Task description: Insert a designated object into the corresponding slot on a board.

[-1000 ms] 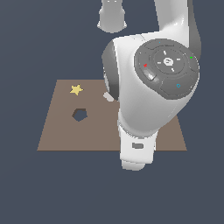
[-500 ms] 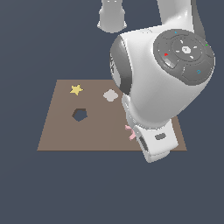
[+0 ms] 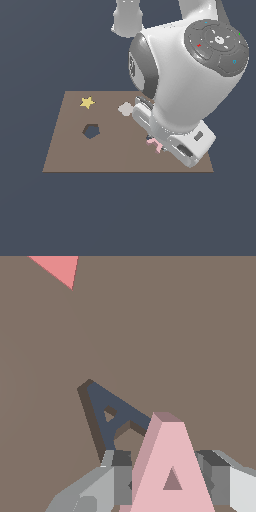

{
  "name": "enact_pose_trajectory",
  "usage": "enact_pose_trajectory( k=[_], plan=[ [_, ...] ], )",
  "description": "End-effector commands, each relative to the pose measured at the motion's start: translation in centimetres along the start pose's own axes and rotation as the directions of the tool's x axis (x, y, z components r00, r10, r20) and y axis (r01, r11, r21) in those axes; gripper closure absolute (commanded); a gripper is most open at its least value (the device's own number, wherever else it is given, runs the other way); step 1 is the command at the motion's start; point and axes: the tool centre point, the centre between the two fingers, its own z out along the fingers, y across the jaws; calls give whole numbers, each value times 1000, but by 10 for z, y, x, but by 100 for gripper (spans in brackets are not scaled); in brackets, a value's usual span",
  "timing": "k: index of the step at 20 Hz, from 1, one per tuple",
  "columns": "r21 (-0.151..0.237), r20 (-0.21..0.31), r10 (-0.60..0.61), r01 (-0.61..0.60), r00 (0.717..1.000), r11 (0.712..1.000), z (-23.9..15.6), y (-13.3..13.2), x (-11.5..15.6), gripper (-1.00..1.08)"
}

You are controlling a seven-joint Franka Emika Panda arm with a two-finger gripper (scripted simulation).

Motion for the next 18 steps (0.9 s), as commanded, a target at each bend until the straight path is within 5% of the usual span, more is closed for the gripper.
enact_pose_trajectory(
  k=[1, 9, 18],
  plan=[
    [0, 0, -110, 110, 994, 994, -1, -4, 5, 108],
    [0, 0, -376, 376, 926, 926, -1, -16, 17, 108],
    [1, 0, -545, 545, 838, 838, -2, -27, 22, 108]
  ],
)
